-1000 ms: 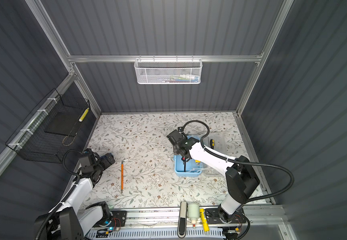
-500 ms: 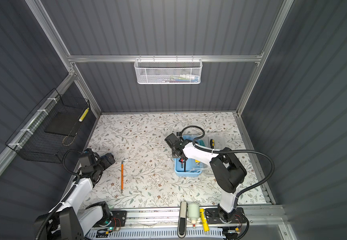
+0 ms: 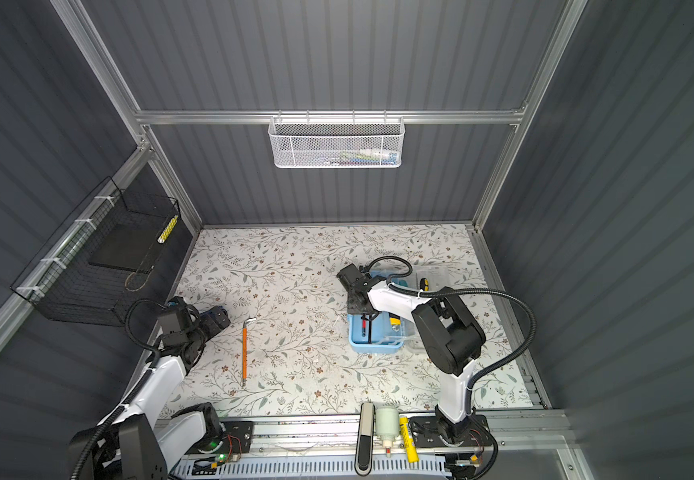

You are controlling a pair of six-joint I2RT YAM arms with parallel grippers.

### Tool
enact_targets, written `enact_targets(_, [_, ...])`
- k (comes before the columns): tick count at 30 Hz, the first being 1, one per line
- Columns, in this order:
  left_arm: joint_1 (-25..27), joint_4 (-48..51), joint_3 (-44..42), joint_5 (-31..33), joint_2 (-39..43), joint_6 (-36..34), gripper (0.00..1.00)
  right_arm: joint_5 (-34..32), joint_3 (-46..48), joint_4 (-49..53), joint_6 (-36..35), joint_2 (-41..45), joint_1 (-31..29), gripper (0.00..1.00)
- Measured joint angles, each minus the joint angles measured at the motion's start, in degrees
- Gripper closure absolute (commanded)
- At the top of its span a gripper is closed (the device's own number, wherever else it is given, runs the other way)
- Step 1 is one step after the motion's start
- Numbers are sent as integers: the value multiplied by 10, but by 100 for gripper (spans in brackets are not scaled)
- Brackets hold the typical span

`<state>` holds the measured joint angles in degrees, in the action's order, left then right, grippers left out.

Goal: Pack the tool kit
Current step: 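Lower the red hex key into the box and open the right gripper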

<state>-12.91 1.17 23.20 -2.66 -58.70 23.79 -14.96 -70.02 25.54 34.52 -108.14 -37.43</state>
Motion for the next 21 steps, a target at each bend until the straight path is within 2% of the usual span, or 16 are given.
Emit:
enact_targets(6, [0,0,0,-1,3,0,1,28,-10,4,5,-10,0,90])
enact_targets(8, [0,0,0,-2,3,0,1,32,-11,6,8,-11,0,79])
enact_targets(14, [0,0,0,-2,3,0,1,18,-13,23,6,-11,2,63])
enact_targets(21, [0,0,0,-2,4,0,1,-15,-34,62,-16,11,-10,55])
